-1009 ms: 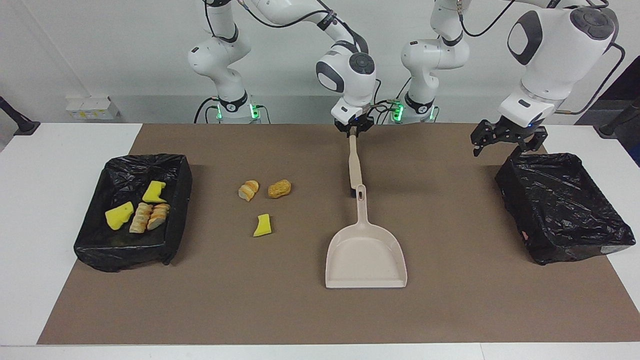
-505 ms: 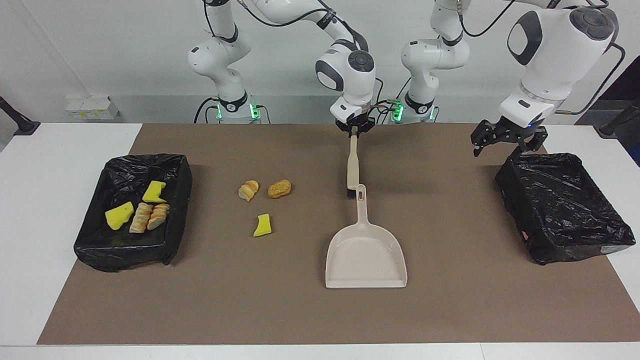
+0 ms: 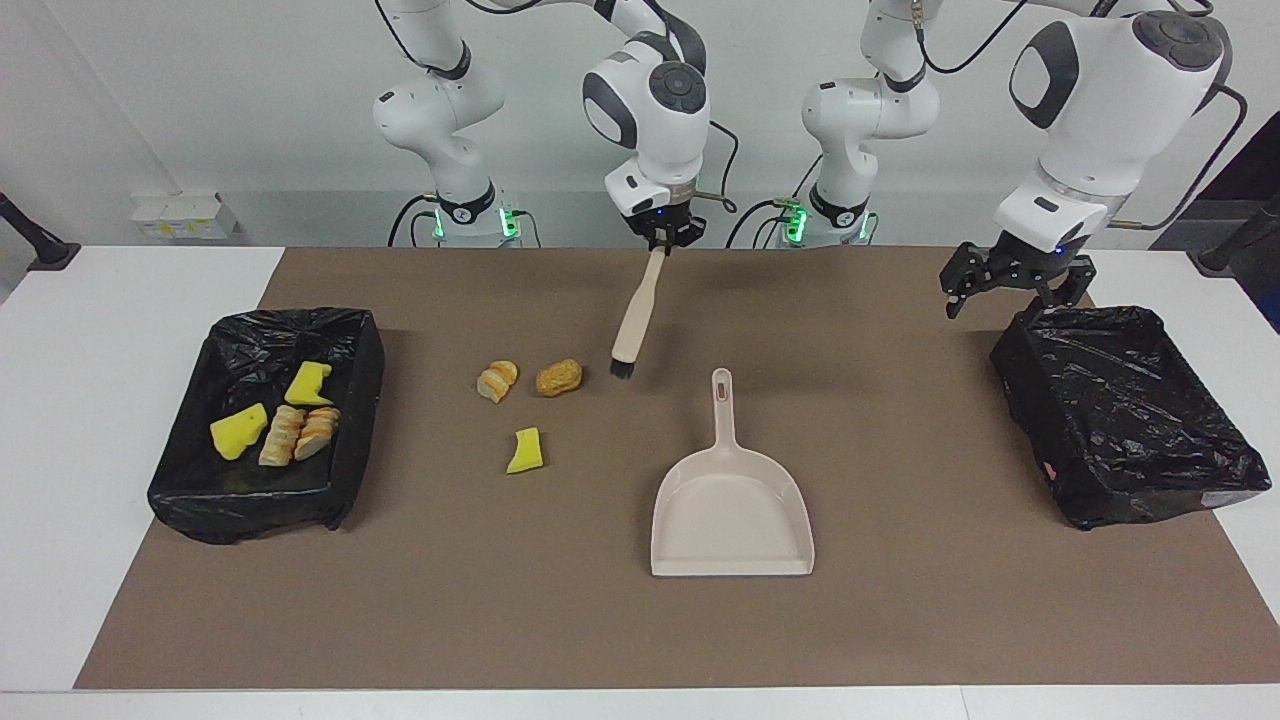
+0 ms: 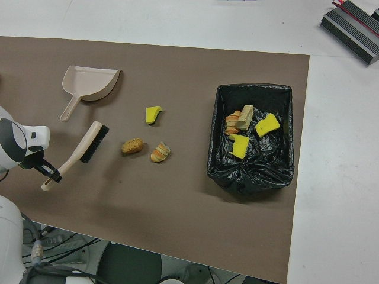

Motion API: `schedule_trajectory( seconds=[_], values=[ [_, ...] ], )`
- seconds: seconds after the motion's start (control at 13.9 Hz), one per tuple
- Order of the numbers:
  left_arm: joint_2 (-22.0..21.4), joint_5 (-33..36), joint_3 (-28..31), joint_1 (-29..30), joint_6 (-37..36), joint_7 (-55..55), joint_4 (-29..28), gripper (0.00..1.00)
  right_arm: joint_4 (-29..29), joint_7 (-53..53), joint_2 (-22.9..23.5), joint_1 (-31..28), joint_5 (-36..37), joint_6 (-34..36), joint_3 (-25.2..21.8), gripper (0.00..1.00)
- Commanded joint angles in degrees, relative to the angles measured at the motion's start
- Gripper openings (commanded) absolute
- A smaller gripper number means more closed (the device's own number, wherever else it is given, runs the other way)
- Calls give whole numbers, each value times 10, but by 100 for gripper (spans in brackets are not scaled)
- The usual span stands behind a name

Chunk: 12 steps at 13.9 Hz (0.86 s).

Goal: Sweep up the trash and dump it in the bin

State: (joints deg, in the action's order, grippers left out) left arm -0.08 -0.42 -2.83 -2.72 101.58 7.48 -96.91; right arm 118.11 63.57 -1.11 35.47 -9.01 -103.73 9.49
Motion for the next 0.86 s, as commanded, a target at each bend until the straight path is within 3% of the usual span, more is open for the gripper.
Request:
schedule_trajectory(
  seconds=[0.0, 0.22, 0.65, 0.79],
  values=[
    [0, -15, 5, -16, 33, -18, -8, 100, 91, 28, -49, -37, 11, -2, 4, 0],
    [26, -21, 6, -64, 76, -78, -8, 100, 130, 55, -68, -71, 39, 3, 4, 0],
    [148, -18, 6, -217, 169, -221, -13, 100, 146, 85, -68, -117, 58, 6, 5, 0],
    [153, -18, -5, -224, 210, -249, -54, 100, 163, 78, -74, -134, 58, -8, 7, 0]
  ],
)
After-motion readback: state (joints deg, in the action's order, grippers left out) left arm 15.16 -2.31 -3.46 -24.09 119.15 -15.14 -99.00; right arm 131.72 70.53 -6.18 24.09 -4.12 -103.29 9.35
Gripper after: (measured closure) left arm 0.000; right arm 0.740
